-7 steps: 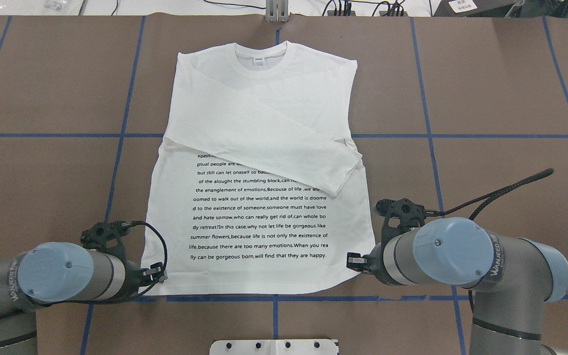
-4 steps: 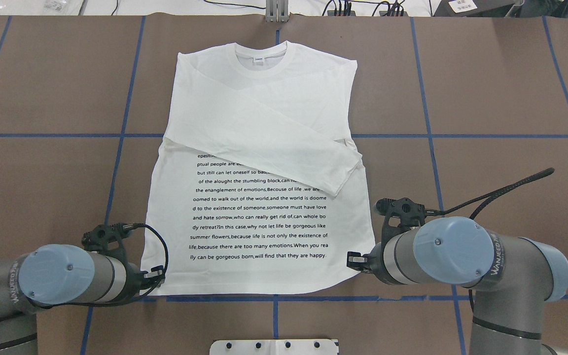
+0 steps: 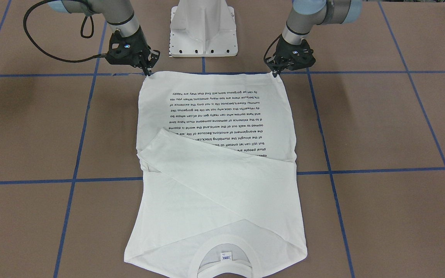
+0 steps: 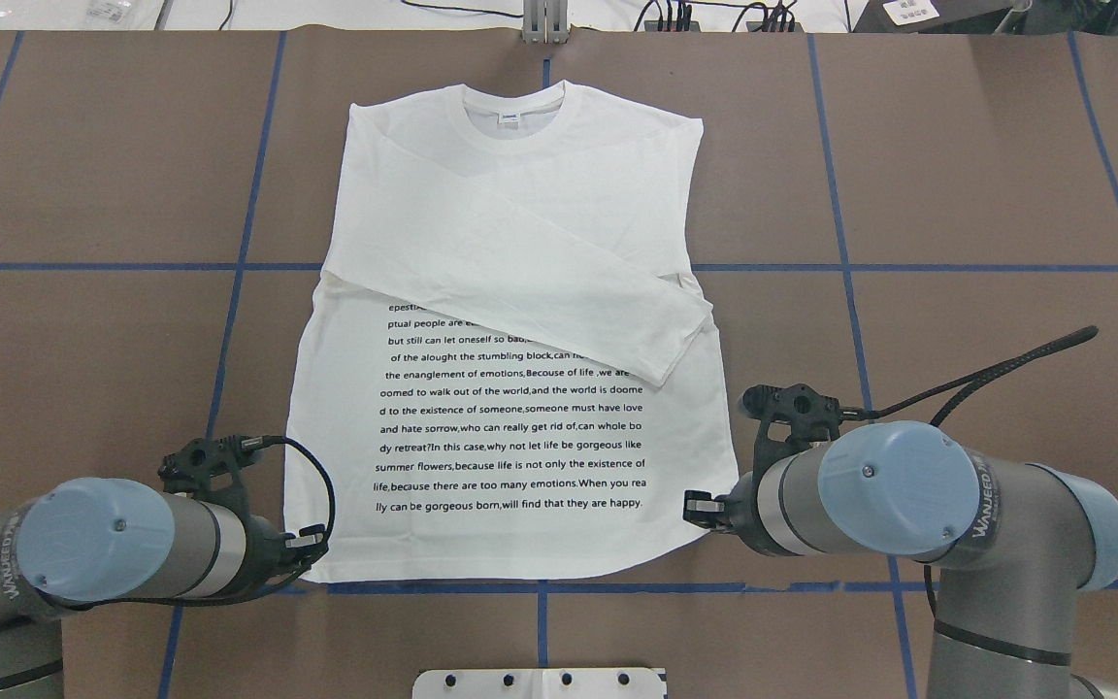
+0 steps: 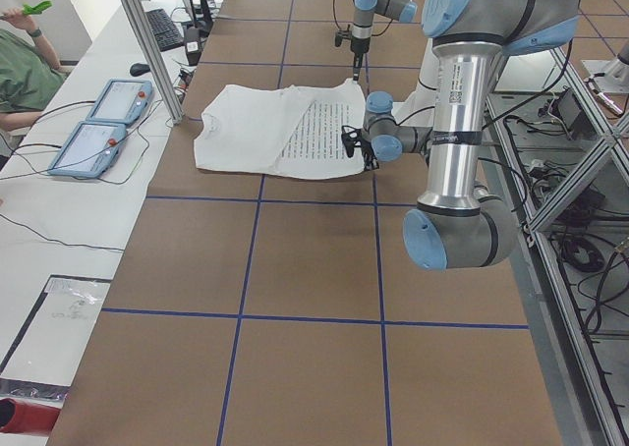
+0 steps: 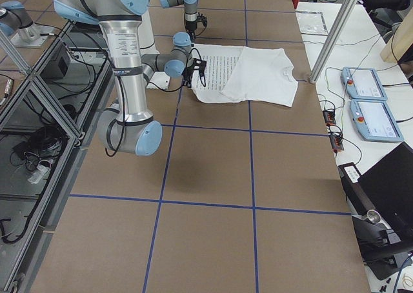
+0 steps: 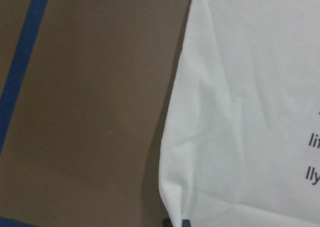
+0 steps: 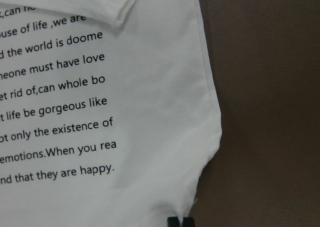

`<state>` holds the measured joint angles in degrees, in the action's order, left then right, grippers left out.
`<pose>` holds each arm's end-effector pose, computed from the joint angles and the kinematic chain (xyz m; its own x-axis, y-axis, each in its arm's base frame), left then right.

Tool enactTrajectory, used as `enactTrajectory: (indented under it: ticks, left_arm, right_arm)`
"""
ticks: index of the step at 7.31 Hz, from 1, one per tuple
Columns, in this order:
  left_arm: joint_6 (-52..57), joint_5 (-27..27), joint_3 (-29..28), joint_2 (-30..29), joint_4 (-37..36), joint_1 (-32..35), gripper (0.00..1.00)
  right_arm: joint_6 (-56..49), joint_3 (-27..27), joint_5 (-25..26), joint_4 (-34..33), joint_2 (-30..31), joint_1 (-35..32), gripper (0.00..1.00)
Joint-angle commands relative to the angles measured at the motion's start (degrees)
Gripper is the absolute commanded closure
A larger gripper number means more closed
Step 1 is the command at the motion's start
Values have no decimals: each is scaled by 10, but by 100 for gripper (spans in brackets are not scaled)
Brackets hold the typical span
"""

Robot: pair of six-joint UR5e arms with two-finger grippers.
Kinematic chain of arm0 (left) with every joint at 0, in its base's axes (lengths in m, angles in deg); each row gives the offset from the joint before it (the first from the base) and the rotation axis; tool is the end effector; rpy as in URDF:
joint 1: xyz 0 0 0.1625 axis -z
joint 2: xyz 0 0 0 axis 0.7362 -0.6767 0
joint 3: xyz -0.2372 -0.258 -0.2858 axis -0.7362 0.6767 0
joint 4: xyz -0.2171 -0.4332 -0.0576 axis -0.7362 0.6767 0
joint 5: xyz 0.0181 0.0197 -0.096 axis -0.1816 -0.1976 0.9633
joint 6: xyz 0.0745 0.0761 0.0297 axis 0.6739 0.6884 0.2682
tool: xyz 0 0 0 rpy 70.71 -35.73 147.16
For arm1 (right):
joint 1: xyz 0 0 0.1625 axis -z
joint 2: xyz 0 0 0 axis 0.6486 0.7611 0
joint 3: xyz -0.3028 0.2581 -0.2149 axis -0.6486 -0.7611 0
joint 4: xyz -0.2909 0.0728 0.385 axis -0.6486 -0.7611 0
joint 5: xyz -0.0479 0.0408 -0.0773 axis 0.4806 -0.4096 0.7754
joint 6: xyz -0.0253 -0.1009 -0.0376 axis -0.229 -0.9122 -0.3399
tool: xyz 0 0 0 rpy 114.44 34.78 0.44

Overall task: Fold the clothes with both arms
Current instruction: 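Move both grippers to the hem corners nearest the robot and grasp, then lift the hem with both grippers and fold it toward the collar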

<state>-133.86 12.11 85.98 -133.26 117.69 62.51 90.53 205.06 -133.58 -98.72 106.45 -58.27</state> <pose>0.5270 -0.2596 0.3536 0.5836 -0.2821 -0.7615 0.1933 0.9590 -0.2072 -0.5187 -0.2847 0.2733 0.6086 0.1536 0.7785 -0.1349 0.9868 -0.0892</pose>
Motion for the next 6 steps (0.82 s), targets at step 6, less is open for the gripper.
enactTrajectory:
  ticks: [6]
  left_arm:
    - [-9, 43, 177, 4, -94, -47, 100]
  right_arm:
    - [-19, 153, -231, -2, 145, -63, 100]
